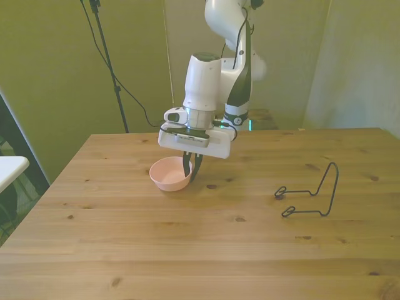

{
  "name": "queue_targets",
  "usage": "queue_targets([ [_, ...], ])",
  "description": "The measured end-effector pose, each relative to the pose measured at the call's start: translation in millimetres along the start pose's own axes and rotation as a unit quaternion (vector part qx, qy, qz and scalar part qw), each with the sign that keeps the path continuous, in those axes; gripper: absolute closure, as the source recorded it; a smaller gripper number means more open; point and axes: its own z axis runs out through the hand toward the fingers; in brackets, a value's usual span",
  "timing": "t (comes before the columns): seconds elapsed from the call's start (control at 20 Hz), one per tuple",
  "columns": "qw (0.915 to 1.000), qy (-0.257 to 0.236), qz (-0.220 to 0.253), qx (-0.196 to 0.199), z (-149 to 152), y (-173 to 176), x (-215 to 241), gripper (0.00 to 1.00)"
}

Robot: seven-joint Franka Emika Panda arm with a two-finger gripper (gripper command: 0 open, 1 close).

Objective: Load the bowl

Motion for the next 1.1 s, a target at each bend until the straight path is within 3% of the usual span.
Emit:
queue_targets([
  [0.2, 0.999, -0.016, -0.004, 0.041, -33, -20, -14, 1.0],
  [0.45, 0.9954, -0.018, -0.025, 0.09, -105, -54, -37, 1.0],
  [0.65, 0.9902, -0.027, -0.058, 0.124, -160, -100, -60, 1.0],
  [0.8, 0.9882, -0.031, -0.06, 0.138, -160, -106, -60, 1.0],
  [1.1, 0.9692, -0.08, -0.094, 0.214, -147, -143, -67, 1.0],
])
